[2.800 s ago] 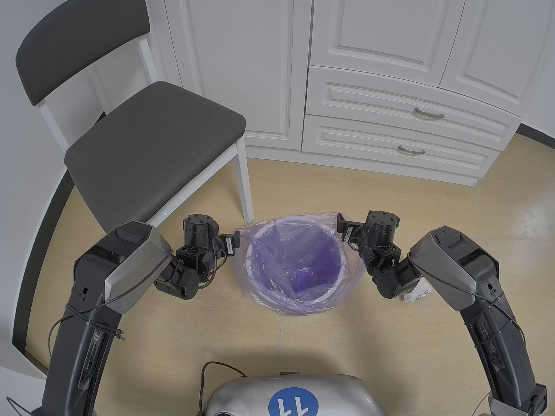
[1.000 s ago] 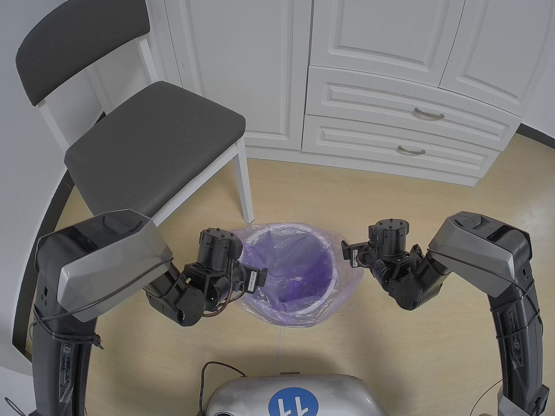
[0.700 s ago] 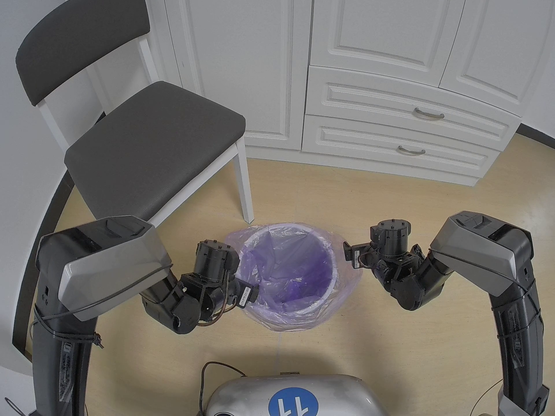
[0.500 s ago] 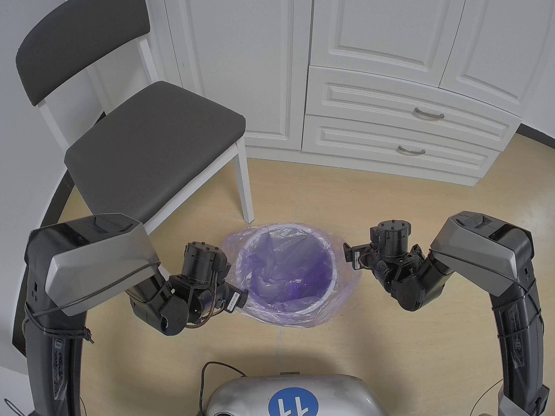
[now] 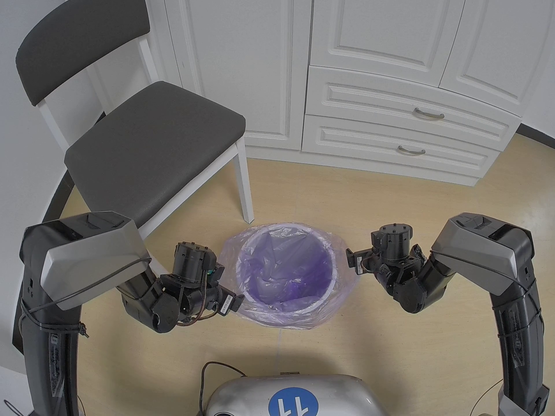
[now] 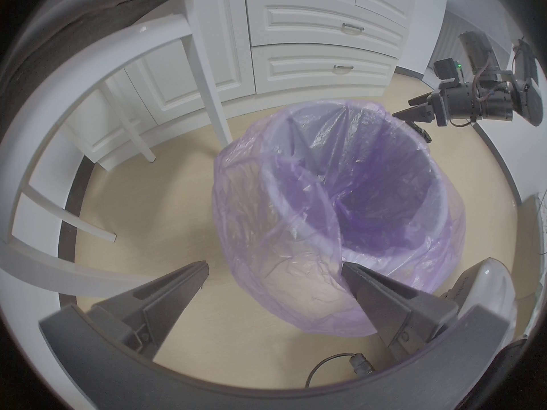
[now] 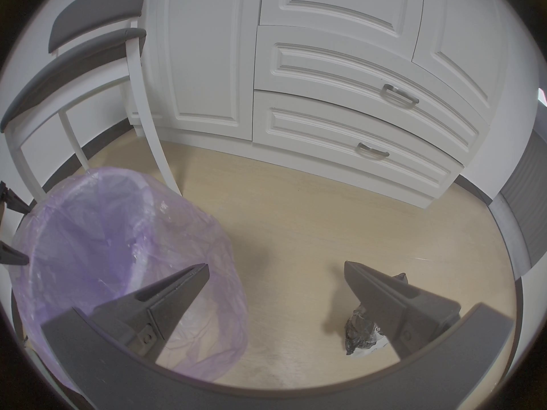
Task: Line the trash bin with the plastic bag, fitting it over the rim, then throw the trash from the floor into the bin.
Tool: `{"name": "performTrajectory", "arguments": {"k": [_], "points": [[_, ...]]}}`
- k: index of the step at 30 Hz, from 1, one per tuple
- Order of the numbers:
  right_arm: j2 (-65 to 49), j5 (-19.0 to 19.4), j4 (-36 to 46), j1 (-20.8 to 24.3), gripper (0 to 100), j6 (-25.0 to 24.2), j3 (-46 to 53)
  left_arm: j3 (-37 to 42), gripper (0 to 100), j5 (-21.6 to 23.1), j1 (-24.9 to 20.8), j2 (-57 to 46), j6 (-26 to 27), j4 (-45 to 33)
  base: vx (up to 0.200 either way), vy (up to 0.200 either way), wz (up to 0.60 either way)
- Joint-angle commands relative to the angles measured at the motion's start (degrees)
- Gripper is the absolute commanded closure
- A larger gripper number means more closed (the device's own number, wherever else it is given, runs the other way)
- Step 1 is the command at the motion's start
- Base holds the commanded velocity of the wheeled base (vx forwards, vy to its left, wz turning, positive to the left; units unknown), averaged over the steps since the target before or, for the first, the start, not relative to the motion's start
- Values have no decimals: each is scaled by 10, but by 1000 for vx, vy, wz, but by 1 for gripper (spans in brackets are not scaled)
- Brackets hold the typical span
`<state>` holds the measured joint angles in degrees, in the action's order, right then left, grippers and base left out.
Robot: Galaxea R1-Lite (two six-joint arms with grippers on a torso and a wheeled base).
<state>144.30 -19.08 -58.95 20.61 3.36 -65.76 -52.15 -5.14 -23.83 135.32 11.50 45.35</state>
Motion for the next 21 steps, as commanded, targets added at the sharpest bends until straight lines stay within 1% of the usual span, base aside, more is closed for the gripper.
{"name": "performTrajectory", "arguments": {"k": [1,7,16,21], "points": [[9,0,1,-2,0,3,2,-5,0,8,11,16,-1,-2,0,0,0],[11,0,1,-4,0,5,-1,-19,0,15,15,38,-2,-1,0,0,0],[8,1,12,-4,0,5,-6,-71,0,9,20,93,-9,10,0,0,0],[12,1,12,-4,0,5,-3,-81,0,12,31,98,-11,10,0,0,0]]}}
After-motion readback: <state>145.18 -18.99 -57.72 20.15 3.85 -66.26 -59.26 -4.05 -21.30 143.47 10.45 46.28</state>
